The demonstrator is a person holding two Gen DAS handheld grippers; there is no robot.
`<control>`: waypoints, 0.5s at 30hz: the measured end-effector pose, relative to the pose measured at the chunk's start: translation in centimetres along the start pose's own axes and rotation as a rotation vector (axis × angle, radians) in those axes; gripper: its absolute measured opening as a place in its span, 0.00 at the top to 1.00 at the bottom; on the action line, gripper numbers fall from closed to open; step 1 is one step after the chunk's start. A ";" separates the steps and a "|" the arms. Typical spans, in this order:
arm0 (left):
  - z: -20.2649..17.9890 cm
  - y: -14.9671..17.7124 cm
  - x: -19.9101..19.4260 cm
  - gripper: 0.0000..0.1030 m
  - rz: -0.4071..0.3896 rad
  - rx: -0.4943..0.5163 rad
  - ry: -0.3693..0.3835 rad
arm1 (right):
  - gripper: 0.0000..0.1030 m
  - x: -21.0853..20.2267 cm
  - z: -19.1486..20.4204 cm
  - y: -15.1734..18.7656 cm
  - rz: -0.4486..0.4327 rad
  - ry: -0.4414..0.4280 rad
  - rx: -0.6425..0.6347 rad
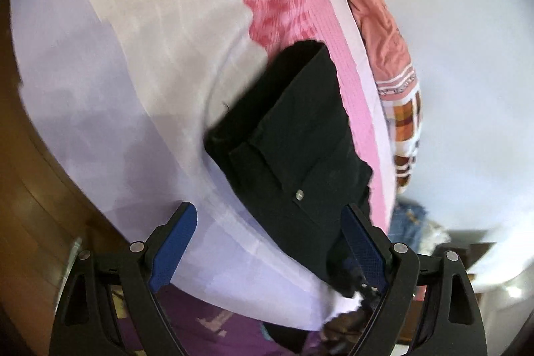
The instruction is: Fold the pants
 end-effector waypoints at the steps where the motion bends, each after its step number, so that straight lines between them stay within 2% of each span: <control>1: -0.1 0.2 0.3 0.14 0.016 -0.011 0.019 | 0.50 -0.1 -0.2 0.0 -0.005 -0.006 0.013; 4: -0.6 0.5 1.7 0.14 0.056 -0.043 0.065 | 0.50 -0.1 -0.2 -0.1 -0.009 -0.005 0.023; 6: -1.0 0.5 2.6 0.14 0.067 -0.033 0.067 | 0.49 -0.2 -0.2 0.0 -0.012 -0.004 0.026; 8: -0.6 -0.1 3.1 0.14 0.046 -0.041 0.052 | 0.47 -0.2 -0.2 0.1 -0.014 -0.009 0.036; 15: 1.1 -1.1 4.6 0.14 0.020 -0.129 0.106 | 0.42 -0.2 -0.4 -0.1 -0.019 -0.032 0.087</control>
Point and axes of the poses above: each gripper's, at about its wrist camera, not at the fingertips, and x roughly the way its jaws point, z to its left, y to its underside, the point moved 7 cm from there along x, roughly the way its jaws point, and after that the axes turned 13 degrees about -z, right-handed, at the moved point
